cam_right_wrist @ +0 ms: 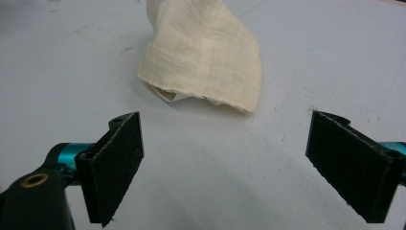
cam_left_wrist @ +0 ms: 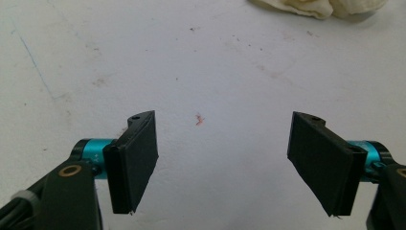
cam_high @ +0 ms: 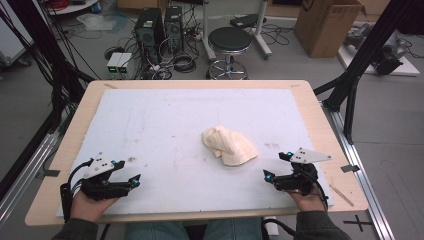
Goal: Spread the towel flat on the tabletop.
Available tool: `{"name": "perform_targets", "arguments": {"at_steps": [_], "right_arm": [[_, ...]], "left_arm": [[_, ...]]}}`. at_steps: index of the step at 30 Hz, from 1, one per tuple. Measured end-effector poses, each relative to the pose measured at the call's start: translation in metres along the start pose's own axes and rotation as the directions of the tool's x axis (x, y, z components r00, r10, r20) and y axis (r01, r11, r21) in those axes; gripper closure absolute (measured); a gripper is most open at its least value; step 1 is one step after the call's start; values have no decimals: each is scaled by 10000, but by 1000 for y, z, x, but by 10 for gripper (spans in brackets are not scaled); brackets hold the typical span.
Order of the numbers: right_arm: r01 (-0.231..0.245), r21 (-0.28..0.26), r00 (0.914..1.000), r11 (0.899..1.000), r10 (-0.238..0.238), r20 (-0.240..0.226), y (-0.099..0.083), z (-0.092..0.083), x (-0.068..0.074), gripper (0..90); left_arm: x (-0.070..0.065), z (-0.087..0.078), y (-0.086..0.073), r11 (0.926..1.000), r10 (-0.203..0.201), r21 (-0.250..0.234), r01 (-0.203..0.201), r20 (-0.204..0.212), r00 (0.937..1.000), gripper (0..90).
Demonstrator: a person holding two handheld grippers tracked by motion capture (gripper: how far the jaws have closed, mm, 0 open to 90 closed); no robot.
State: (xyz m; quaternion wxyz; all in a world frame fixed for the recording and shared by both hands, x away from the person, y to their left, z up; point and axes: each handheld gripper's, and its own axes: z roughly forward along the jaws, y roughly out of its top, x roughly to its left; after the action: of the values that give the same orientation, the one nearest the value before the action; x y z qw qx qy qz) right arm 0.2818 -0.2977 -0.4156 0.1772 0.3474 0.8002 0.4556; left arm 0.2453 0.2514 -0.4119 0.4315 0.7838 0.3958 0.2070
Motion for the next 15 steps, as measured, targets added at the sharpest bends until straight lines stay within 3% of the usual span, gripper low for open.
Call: {"name": "perform_targets", "arguments": {"at_steps": [15], "right_arm": [[-9,-50,10000,10000,8,-32,-1,-1,1,121]], "left_arm": [[-2,1,1,9999,44,-123,-43,47,10000,260]]}}
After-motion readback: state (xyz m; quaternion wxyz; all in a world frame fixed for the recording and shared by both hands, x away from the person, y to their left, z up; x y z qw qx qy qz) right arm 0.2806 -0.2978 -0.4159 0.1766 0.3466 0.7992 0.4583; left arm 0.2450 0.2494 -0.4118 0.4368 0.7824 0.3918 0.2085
